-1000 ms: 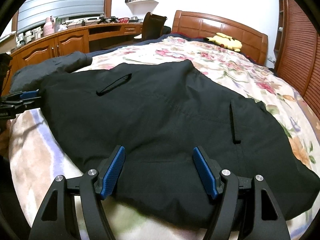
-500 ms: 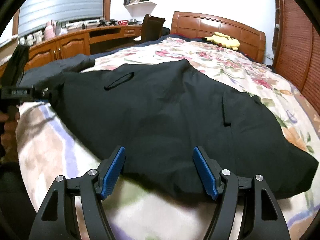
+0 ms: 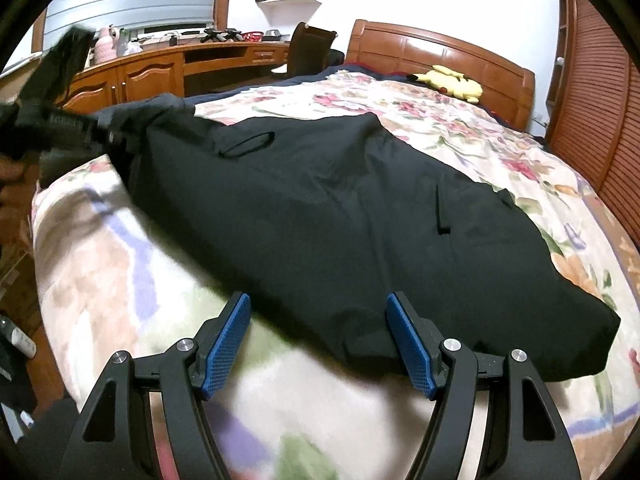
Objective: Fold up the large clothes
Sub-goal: 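Close the left tool on the coat edge and lift it, then fold the held edge over the coat and open the left tool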
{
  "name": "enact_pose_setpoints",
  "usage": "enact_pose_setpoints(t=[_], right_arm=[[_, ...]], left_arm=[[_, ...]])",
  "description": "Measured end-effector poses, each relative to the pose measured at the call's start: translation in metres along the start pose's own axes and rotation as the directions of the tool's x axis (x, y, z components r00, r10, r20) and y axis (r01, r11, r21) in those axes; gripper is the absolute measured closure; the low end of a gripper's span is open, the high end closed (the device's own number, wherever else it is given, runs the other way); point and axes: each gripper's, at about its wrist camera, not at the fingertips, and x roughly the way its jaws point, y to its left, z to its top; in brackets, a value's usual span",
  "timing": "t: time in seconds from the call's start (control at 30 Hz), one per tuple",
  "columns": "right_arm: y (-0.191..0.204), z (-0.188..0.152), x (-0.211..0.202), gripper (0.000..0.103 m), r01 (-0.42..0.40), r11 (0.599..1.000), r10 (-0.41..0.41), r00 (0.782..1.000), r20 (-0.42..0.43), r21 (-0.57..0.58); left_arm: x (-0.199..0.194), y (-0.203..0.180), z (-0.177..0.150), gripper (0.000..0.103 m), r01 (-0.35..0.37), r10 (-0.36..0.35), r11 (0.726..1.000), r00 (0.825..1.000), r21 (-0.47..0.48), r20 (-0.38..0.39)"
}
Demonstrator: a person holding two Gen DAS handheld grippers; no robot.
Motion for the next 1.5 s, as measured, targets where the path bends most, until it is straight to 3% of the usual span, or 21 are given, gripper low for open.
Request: enact_pose_setpoints(t=[0.2,0.43,0.6,0.7,0.83,0.93,1.0,1.23,1.37,1.5], right_arm=[[-0.019,-0.004,-0.017,0.033,-0.02,0.998,0.019,1.0,0.013,0.067],[-0.036,0.001,-0.033,0.034,-0.022,0.989,0.014,0.998,0.057,0.144],[-0.048,0.018,-0.038,0.06,-0.074,0.968,0.039,0.988,0.148,0.238],[-0.046,0.029,-0.029,0.07,-0.118,0.955,0.068,0.98,0.185,0.272],[-0.035,0.036,0.004,0.074,-0.136,0.957,0.1,0.983,0.151,0.257],[-0.023,0.036,0.042,0.076,-0.134,0.964,0.132,0.991,0.025,0.228],[-0.016,0.034,0.06,0.076,-0.15,0.966,0.163,0.986,-0.043,0.211],[-0.033,0.031,0.048,0.076,-0.17,0.956,0.183,0.983,-0.034,0.239],[-0.071,0.021,0.013,0.076,-0.117,0.948,0.117,0.993,0.019,0.295],[-0.112,0.006,-0.028,0.076,-0.013,0.944,-0.005,0.998,0.056,0.33]], left_arm=[[-0.03,-0.051,0.023,0.086,-0.048,0.034,0.992,0.993,0.117,0.114],[-0.048,-0.087,0.033,0.087,-0.078,0.042,0.974,0.985,0.214,0.169],[-0.054,-0.092,0.029,0.087,-0.094,0.051,0.966,0.983,0.242,0.176],[-0.054,-0.088,0.028,0.087,-0.089,0.048,0.966,0.984,0.242,0.169],[-0.053,-0.09,0.026,0.087,-0.09,0.05,0.965,0.985,0.246,0.165],[-0.05,-0.091,0.023,0.087,-0.051,0.017,0.967,0.99,0.251,0.137],[-0.047,-0.097,0.018,0.087,-0.067,0.03,0.961,0.99,0.269,0.14],[-0.059,-0.13,0.024,0.087,-0.041,-0.013,0.951,0.985,0.306,0.174],[-0.066,-0.166,0.027,0.088,-0.016,-0.054,0.932,0.982,0.363,0.183],[-0.062,-0.21,0.027,0.088,0.009,-0.094,0.903,0.98,0.429,0.176]])
